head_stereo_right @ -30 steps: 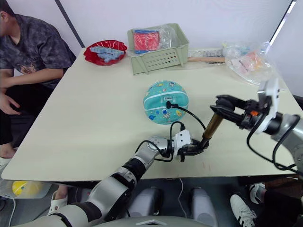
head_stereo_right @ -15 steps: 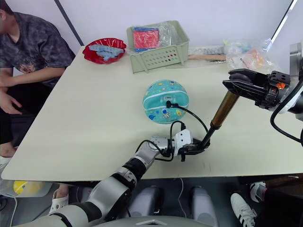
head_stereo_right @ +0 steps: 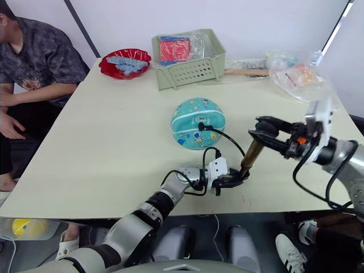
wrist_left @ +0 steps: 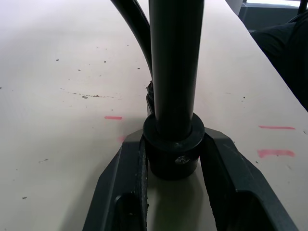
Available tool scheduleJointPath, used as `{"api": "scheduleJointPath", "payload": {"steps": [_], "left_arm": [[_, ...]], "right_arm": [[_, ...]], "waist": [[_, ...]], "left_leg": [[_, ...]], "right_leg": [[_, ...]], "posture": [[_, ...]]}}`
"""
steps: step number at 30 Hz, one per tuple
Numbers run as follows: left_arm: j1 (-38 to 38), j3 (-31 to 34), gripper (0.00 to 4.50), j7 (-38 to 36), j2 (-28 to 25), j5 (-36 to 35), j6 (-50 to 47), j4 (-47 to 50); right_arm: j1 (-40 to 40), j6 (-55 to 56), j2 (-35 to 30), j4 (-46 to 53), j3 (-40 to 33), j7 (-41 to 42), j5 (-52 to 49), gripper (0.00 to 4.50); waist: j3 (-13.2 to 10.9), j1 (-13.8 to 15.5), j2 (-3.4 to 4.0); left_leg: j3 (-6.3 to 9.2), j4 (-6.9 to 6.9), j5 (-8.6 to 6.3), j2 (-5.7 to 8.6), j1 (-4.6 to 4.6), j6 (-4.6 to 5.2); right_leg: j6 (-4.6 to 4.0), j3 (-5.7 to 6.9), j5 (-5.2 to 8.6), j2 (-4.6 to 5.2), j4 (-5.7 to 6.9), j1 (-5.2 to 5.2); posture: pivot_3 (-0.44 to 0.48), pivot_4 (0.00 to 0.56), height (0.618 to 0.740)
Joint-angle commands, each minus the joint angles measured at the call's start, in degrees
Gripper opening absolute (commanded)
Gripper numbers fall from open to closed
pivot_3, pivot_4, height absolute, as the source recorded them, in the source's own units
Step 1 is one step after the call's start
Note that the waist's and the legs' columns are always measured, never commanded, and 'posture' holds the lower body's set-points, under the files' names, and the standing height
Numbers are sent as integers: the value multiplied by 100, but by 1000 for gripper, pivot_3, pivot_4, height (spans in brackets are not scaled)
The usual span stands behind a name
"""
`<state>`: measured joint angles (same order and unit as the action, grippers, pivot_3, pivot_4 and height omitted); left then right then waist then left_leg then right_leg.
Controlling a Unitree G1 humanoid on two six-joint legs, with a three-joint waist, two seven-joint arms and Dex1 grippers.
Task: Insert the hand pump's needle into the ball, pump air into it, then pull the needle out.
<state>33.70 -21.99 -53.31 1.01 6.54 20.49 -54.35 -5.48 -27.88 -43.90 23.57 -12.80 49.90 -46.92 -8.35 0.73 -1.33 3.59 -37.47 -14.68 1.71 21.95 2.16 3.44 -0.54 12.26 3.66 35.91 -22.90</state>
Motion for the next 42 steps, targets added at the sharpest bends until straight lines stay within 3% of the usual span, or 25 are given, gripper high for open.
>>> {"api": "scheduleJointPath", "payload": {"steps": [1, 7, 13, 23, 32, 37, 42], "left_arm": [[-237, -171, 1089, -178, -139, 201, -174, -119], [-324, -134, 1089, -203, -208, 143, -266, 79], [-402, -140, 1089, -232, -306, 147, -269, 170], [-355, -89, 1089, -336, -387, 121, -204, 81], [-310, -81, 1089, -409, -450, 80, -76, -32], [-395, -9, 1089, -521, -587, -28, 156, -75], [-481, 53, 1089, -627, -738, -99, 297, -44]], "right_arm": [[316, 128, 94, -279, 442, 44, 620, 1723], [716, 1130, 693, -711, 1104, 79, 1543, 1723], [672, 1280, 761, -537, 1129, 82, 1616, 1723], [-234, -94, 138, 677, 168, -335, 130, 1723], [-1525, -1364, -815, 700, -994, -888, -1720, 1723], [-1949, -1712, -1147, 669, -1160, -1190, -2132, 1723], [-2022, -1787, -1009, 779, -1012, -1530, -2360, 1723]], "waist": [[0, -5, 1], [12, -10, -12], [16, -28, -12], [-12, -1, 22], [-32, 2, 37], [-31, -7, 39], [-31, -3, 38]], "left_leg": [[-1, 1, 0, 0, -7, 0], [5, 3, 0, -3, -17, -1], [1, 3, 0, -5, -24, -1], [2, 2, 0, -2, -12, -1], [-4, -3, 0, 3, 27, 0], [-4, -5, 0, 3, 53, 0], [-10, -5, 0, 1, 71, 0]], "right_leg": [[0, -2, 1, 0, 0, 4], [-1, -1, 2, -6, -2, 18], [7, -4, 5, -7, -3, 20], [0, -3, 1, 0, -4, 14], [0, -6, -3, 9, -4, -25], [-2, -5, -4, 10, -4, -46], [-6, -12, -7, 14, 1, -69]], "posture": [[0, 150, 738], [0, 150, 738], [0, 150, 738], [0, 150, 738], [0, 150, 738], [0, 150, 738], [0, 150, 738]]}}
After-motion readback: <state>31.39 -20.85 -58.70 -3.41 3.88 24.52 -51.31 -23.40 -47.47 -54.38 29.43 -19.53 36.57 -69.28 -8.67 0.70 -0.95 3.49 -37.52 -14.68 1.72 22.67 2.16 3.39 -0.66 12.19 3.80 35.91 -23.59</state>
